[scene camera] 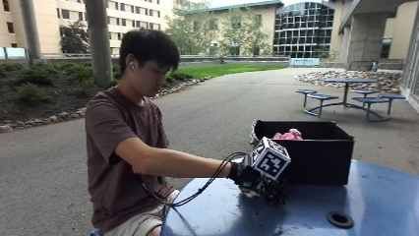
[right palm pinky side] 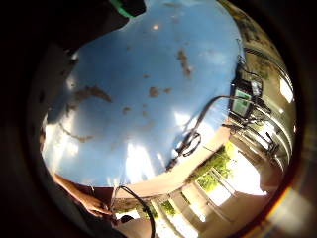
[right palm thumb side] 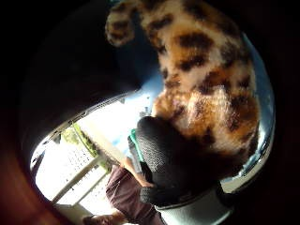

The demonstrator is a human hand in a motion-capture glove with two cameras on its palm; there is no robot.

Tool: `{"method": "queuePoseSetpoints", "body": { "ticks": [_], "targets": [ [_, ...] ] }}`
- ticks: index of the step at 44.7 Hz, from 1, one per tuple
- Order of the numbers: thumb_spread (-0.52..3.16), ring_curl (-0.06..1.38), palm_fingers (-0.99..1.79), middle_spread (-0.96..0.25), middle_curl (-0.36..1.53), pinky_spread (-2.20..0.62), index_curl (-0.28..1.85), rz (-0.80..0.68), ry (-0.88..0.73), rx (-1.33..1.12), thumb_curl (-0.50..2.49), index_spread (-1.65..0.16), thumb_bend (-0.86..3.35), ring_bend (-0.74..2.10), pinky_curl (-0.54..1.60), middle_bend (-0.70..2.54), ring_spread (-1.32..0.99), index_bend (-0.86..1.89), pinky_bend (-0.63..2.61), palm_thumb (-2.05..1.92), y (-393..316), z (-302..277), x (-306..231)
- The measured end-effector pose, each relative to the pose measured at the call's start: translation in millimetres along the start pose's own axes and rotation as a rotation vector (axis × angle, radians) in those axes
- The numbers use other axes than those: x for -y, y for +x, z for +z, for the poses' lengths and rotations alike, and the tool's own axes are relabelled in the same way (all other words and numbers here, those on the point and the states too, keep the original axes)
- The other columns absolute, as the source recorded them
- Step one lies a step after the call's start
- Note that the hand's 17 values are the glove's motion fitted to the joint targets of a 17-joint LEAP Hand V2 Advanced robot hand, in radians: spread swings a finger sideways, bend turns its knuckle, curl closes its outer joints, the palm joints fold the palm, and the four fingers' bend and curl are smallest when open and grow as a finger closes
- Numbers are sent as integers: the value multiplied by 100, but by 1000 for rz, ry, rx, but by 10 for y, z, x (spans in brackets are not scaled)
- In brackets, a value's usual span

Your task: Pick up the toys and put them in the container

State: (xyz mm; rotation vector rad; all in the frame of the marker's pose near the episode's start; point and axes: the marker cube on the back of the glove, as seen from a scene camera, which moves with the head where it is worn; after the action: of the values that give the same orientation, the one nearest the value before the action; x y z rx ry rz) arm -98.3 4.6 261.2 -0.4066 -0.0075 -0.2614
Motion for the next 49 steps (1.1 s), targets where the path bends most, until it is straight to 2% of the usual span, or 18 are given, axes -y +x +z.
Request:
{"method": "queuePoseSetpoints", "body": {
  "ticks": [4,12,20,25,28,30,33,34,35,36,41,43,44,46,49],
  "targets": [
    [149,34,31,3,35,-8,17,-15,-40,-40,30,-9,11,83,31,28,-14,18,82,22,44,-95,-36],
    [163,38,14,0,40,-6,25,1,-137,-163,36,-15,23,78,31,35,-18,20,71,38,95,-194,-103],
    [162,40,15,-3,44,-8,18,53,-74,-195,39,-17,30,95,32,45,-25,0,78,41,-16,-26,-85],
    [159,45,43,-7,47,-23,8,216,20,-295,38,-15,30,122,36,56,-33,-11,101,40,1,114,-11],
    [159,46,78,-11,52,-34,2,187,82,-305,41,-14,34,132,36,73,-34,-9,112,48,-49,174,17],
    [161,46,102,-14,55,-39,3,171,112,-293,43,-15,39,135,35,84,-34,7,106,57,-75,198,27],
    [161,47,116,-16,57,-43,5,196,136,-259,45,-16,45,136,35,90,-33,18,100,64,-102,222,57],
    [161,47,136,-17,61,-44,11,204,136,-244,46,-17,46,130,34,100,-33,37,90,66,-109,228,68],
    [160,48,135,-17,61,-45,11,203,132,-226,47,-18,47,130,35,102,-33,40,89,68,-112,230,75],
    [160,48,142,-17,63,-46,16,194,123,-202,47,-18,48,128,34,105,-33,54,84,69,-111,227,79],
    [166,46,143,-17,62,-47,32,126,36,-2,50,-16,59,121,30,103,-33,101,68,79,-85,196,95],
    [170,46,140,-15,61,-45,35,105,2,76,51,-13,65,119,31,102,-32,107,67,81,-35,169,90],
    [174,45,138,-8,61,-41,37,96,-4,112,51,-8,69,116,31,101,-28,109,69,79,-3,142,82],
    [174,44,136,-4,61,-32,39,82,11,177,53,-4,78,113,33,103,-15,113,72,84,53,65,59],
    [168,46,124,-7,63,-15,42,80,65,265,64,-3,90,120,34,98,-11,113,78,98,100,-100,11]
  ]
}}
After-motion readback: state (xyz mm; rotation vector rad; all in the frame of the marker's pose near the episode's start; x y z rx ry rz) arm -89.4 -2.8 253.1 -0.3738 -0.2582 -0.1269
